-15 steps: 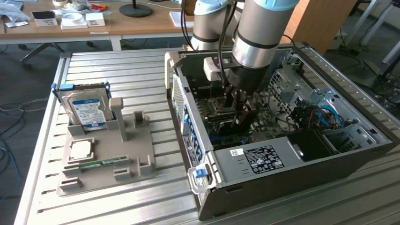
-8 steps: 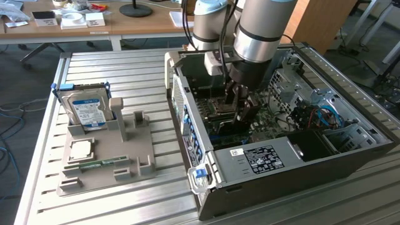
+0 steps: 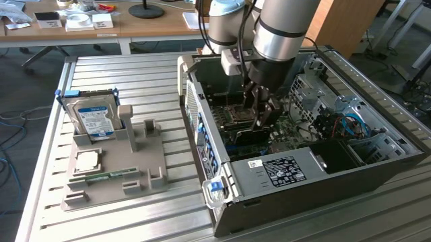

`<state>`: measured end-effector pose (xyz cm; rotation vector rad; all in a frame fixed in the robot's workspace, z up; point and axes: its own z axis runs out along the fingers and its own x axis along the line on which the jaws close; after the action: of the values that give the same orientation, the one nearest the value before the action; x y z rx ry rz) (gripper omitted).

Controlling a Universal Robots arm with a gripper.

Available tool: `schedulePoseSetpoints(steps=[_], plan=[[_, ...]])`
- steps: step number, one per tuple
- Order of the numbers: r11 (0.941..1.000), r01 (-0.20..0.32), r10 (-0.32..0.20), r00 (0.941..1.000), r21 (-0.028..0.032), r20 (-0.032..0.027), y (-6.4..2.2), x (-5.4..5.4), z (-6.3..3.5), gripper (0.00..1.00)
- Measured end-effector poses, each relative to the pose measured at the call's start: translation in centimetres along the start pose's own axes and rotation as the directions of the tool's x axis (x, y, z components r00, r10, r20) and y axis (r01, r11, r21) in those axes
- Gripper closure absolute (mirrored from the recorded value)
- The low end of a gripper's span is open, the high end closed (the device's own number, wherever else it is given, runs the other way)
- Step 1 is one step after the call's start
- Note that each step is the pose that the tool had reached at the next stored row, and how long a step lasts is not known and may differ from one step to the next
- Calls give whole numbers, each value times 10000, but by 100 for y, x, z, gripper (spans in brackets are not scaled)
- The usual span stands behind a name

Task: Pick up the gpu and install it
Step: 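Insert the gpu into the slot, then press down on the gpu until it lock into place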

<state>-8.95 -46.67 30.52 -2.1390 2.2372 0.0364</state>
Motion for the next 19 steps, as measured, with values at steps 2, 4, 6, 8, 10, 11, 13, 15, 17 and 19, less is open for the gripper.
schedulePoseSetpoints(steps=[2,4,6,8,10,11,13,15,17,19], plan=[[10000,0,0,10000,1,0,-1,-1,-25,31],[10000,0,0,10000,0,-1,-1,-2,-51,31],[10000,0,0,10000,0,0,-1,-4,-73,31],[10000,0,0,10000,1,2,-1,-4,-83,31],[10000,1,-1,10000,2,2,-2,-4,-82,31],[10000,0,0,10000,0,-1,-2,-4,-84,31],[10000,0,0,10000,0,0,-1,-4,-84,31],[10000,0,0,10000,0,-1,-2,-4,-84,31],[10000,1,-1,10000,1,0,-2,-4,-84,31],[10000,0,0,10000,0,0,-1,-4,-84,31]])
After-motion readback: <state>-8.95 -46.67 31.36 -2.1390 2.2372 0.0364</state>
